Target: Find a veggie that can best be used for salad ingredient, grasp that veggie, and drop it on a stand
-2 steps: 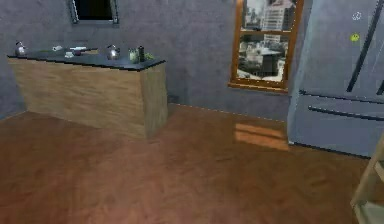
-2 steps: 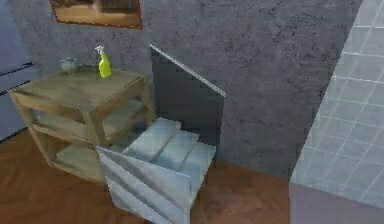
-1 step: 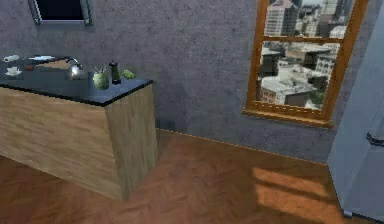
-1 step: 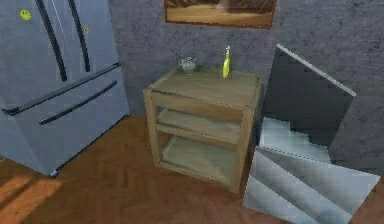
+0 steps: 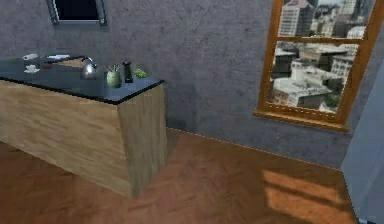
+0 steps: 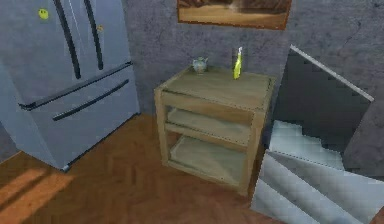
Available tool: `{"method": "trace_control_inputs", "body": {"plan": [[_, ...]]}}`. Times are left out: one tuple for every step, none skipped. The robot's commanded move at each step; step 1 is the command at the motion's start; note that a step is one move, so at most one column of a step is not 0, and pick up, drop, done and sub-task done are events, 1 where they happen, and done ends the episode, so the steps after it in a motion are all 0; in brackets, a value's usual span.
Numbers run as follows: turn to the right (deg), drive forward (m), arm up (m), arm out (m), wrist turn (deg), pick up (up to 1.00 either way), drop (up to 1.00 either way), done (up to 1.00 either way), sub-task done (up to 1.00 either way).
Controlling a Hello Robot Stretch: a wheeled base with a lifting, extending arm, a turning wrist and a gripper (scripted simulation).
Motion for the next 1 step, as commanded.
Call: {"method": "trace_control_inputs", "body": {"plan": [[0.0,1.0,0.0,0.0,0.0,0.0,0.0,0.0,0.0]]}}
